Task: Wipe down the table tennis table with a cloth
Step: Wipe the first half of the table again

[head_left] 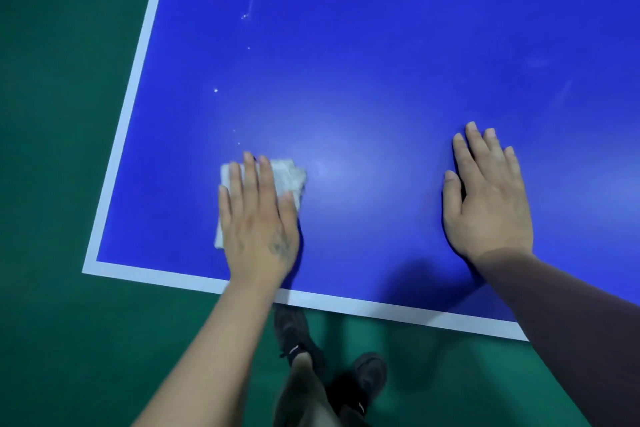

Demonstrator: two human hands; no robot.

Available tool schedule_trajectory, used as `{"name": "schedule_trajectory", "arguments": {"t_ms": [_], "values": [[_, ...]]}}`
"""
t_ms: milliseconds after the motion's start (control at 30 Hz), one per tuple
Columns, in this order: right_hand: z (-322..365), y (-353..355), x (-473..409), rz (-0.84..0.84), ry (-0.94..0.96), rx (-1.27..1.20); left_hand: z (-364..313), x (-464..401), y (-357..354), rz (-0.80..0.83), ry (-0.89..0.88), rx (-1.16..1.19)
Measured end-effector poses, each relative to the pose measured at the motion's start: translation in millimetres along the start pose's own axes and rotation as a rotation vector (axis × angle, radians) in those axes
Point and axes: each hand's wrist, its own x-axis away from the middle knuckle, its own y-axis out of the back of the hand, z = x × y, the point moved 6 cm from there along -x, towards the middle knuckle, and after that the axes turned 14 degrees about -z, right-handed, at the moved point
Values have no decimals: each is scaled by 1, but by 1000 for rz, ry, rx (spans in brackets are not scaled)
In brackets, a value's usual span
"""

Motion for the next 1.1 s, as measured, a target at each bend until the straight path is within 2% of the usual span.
{"name": "schedule_trajectory", "arguments": {"t_ms": [100, 167, 233, 333, 433, 567, 700, 800, 867, 967, 1100], "values": [[2, 1, 0, -12, 0, -4, -19, -51, -19, -52, 137, 19], [2, 1, -1, -26, 11, -5, -55, -68, -30, -83, 114, 60], [2, 2, -1, -33, 14, -15, -101, -60, -31, -97, -35, 124], [3, 2, -1, -45, 1, -21, -141, -3, -23, -16, -265, 179], [6, 3, 1, -39, 7, 11, -111, 51, -5, 40, -321, 180], [27, 3, -7, -14, 26, 164, -22, 71, 16, 75, -234, 128], [108, -2, -20, -92, -4, 62, 42, 10, 8, 17, -45, 23], [167, -23, -9, -67, -40, -35, 35, -46, -8, -2, 48, 52], [181, -36, 4, -55, -116, -20, 12, -64, -16, 3, 13, 83], [180, -46, 8, -85, -177, 52, -10, -58, -20, -1, -175, 95], [181, -45, 8, -109, -191, 45, 2, -8, -6, 1, -322, 179]]}}
